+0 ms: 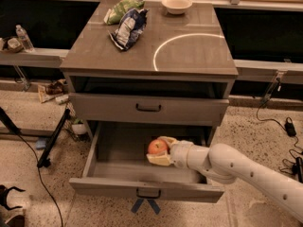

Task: Place apple into middle drawer

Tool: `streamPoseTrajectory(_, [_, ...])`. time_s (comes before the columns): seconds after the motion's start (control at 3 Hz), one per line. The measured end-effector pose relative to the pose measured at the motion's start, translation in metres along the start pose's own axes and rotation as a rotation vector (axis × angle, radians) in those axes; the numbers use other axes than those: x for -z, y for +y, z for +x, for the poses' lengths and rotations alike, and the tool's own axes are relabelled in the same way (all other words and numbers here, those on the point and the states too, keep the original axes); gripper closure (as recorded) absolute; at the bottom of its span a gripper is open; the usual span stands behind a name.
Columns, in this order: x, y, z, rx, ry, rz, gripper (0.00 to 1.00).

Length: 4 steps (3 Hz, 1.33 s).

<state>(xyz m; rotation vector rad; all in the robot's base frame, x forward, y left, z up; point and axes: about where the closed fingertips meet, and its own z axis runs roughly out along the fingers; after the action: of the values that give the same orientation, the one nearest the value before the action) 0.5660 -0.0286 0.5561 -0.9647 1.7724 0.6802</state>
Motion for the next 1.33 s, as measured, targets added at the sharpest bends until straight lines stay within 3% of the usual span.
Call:
streamPoseTrajectory(0.67, [-0.061,-0.010,0.057,0.062,-0.015,-0.115,1.00])
streamPoseTrajectory(1.33, [-0.098,-0.013,0.092,0.097,0.038,-0.141,0.60])
